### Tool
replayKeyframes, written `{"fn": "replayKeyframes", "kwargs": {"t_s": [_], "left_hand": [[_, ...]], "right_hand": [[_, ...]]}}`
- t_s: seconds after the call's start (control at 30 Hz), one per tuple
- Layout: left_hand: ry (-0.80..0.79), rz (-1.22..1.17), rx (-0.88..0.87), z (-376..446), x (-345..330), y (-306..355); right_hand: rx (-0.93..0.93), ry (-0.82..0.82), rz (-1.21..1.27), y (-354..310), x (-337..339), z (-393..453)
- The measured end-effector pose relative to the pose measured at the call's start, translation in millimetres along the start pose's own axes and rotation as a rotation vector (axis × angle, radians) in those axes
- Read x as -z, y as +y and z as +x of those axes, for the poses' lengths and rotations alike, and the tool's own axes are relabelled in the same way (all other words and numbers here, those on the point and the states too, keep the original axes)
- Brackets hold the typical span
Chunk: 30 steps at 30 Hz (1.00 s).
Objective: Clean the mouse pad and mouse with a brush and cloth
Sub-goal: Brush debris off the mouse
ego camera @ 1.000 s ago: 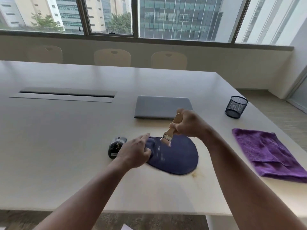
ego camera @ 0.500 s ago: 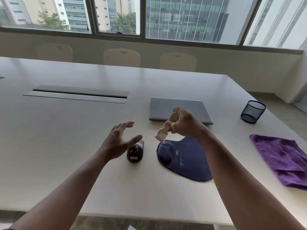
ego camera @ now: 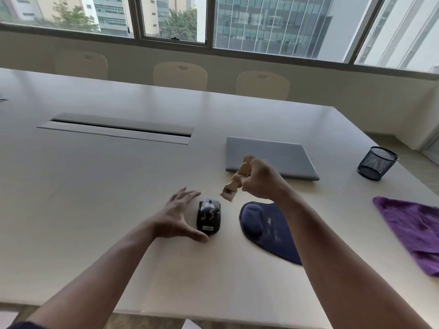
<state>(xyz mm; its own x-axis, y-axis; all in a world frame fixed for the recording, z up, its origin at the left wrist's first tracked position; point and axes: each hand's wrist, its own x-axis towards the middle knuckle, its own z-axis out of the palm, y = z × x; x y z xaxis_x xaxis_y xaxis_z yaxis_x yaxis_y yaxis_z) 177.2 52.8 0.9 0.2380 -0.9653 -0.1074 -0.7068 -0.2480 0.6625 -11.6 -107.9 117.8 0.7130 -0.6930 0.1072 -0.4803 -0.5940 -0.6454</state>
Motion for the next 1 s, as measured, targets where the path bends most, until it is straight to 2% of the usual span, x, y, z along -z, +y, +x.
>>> {"fn": "replayKeyframes", "kwargs": {"t_s": [0.43,0.63,0.8,1.0], "left_hand": [[0.03,0.112,-0.066,9,-3,-1],[0.022,0.105,-0.057,8,-2,-1],[0.035,0.11,-0.062,8,-3,-1],[0.037,0.104,-0.058,9,-4,-3]], "right_hand": [[0.038,-0.039,-0.07,-2,-29,7],[0.024,-0.077,0.028,-4,-14,13],[0.056,-0.041,-0.098,-8,-24,15],[0.079,-0.232,-0.053,-10,-14,17]]}}
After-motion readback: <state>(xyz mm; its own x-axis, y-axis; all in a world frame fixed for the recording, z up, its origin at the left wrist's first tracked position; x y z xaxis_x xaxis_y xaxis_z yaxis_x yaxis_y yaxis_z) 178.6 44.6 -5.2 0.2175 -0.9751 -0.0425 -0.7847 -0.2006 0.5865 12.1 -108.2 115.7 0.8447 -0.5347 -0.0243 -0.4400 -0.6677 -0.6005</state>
